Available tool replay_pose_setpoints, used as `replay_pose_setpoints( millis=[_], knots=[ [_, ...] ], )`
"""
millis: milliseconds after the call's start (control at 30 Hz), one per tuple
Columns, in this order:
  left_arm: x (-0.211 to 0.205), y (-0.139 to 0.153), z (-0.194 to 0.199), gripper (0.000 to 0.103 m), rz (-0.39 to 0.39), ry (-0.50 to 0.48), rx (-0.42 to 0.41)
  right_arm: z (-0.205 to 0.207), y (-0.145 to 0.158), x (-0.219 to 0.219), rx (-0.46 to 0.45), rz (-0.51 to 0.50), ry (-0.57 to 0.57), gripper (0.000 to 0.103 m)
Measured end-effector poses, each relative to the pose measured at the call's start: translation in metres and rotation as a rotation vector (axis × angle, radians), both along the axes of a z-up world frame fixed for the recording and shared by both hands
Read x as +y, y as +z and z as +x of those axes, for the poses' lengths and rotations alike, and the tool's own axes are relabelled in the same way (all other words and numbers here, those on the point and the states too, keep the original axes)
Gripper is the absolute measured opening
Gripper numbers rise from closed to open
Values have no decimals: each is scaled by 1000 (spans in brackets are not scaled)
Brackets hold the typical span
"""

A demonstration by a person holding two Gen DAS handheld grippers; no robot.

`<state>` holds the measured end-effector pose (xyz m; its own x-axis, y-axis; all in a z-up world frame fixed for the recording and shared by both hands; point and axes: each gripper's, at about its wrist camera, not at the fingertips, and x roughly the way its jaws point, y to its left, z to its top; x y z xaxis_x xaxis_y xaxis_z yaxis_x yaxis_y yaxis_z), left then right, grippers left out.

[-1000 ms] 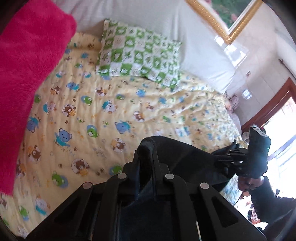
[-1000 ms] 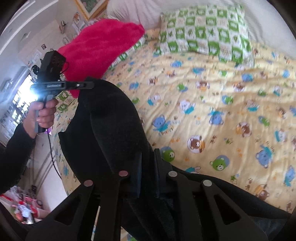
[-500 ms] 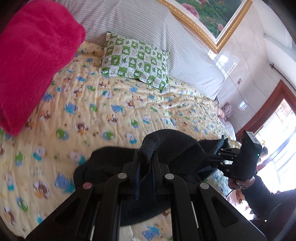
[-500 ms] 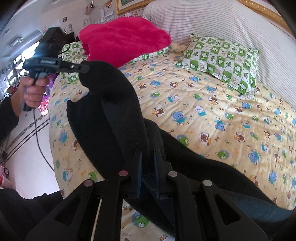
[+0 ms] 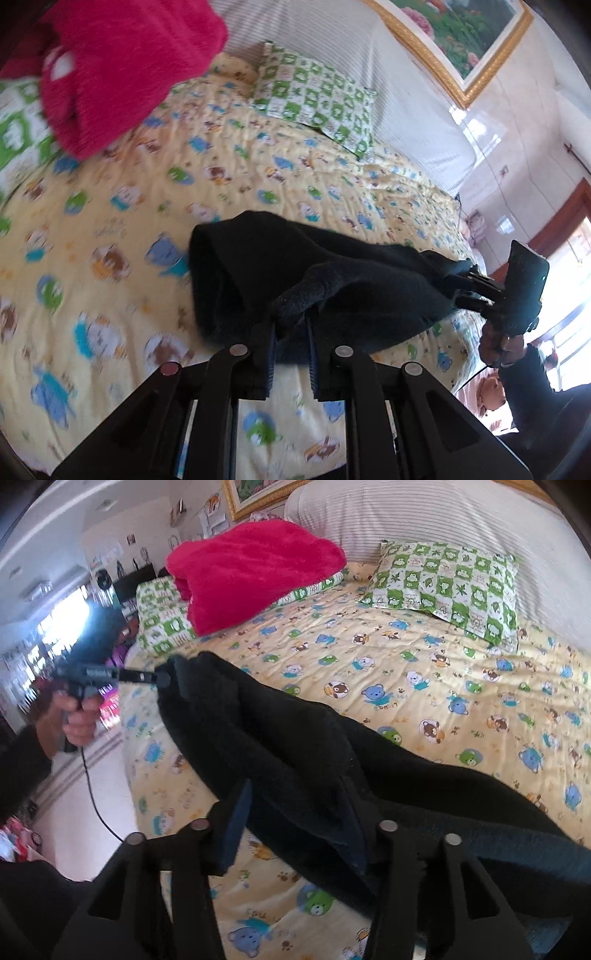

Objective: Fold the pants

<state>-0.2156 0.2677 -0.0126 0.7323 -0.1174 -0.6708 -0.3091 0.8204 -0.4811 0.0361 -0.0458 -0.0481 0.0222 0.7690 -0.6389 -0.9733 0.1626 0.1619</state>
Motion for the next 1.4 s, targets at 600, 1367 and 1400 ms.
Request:
replay_pose_setpoints(
  millis=[600,1367,1400],
  knots=[
    [-5,4,-27,45,-131,159,-41,49,27,37,139,32,-160,53],
    [14,-42,5,55,-259,332,-40,78,-23,112,216,-203,-139,16],
    [15,-41,9,54,-255,335,-43,80,-17,110,219,-176,-150,15]
  ],
)
